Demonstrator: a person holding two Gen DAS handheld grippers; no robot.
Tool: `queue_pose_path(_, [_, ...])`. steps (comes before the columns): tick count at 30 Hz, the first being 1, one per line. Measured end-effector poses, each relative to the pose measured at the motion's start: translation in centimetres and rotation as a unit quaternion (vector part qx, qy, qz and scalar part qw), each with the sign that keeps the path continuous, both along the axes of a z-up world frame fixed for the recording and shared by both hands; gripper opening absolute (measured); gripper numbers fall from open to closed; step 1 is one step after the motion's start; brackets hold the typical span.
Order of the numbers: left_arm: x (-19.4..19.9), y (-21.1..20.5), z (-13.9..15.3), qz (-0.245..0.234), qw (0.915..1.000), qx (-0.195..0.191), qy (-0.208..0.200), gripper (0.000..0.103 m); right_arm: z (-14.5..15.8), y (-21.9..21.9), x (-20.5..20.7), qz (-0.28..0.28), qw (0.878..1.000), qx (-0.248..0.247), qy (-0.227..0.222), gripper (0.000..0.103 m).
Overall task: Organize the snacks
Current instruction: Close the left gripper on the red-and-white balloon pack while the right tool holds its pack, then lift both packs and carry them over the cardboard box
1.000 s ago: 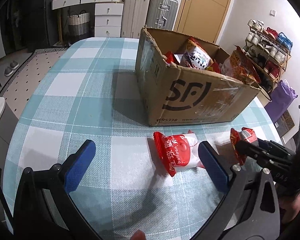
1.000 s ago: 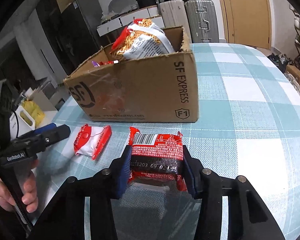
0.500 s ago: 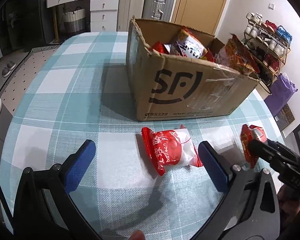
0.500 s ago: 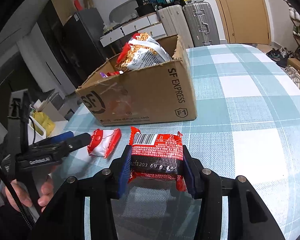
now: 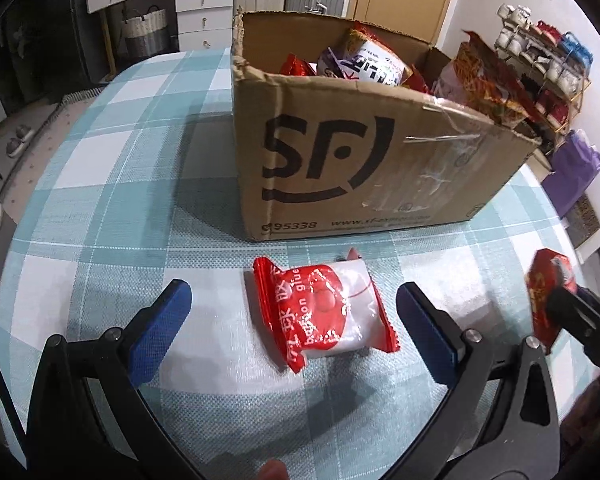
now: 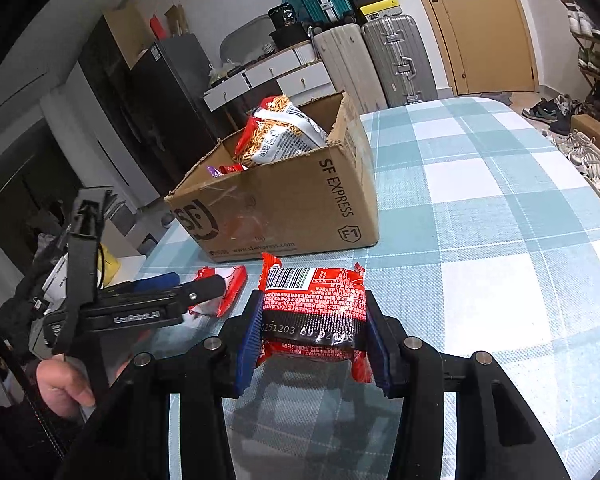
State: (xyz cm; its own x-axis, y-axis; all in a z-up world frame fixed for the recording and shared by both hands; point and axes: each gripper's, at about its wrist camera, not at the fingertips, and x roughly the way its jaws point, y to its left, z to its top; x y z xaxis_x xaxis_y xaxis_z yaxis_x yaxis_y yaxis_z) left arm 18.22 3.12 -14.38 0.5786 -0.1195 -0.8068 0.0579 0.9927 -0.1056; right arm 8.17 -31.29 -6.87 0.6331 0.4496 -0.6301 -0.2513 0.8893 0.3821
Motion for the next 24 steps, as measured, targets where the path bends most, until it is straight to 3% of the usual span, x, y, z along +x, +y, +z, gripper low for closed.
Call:
queue_pose_path(3, [0.4,-0.5,-0.3,-0.001,0.9999,0.016,0.001,0.102,-0.1,-0.3,0.0,-0.004,1.0,0.004,0.002,0.046])
queue_pose_path(7, [0.5,-0.6,-0.5,-0.001,0.9999,0.009,0.003,0.102,0.0,-0.8,-0.3,-0.009,1.0,0.009,0.001,0.046])
queue_pose_path(9, [0.6,-0.4,-0.7,-0.002,1.0,0.001,0.008,0.096,0.1,-0.8,-0.4,-0.009,1.0,0.01,0.0,0.046])
queue_pose_path(11, [0.6,-0.2,-0.9,-0.009,0.9998,-0.013,0.012,0.069,0.3,-0.9,-0.7,-0.009,1.0,0.01,-0.003,0.046])
queue_pose_path(13, [0.4,-0.2,-0.9,-0.018,0.9998,-0.011,0.005,0.052,0.4,-0.9,-0.9,-0.01,1.0,0.011,-0.004,0.046])
queue_pose_path(14, [0.2,-0.1,-0.8,-0.025,0.9996,-0.015,0.0,0.049,0.5,-1.0,-1.0,-0.01,1.0,0.012,-0.004,0.046])
queue_pose_path(24, [-2.5,0.6,0.7,-0.052,0.9978,-0.041,-0.005,0.044,1.8,-0.2,-2.5,-0.004,1.0,0.011,-0.016,0.046])
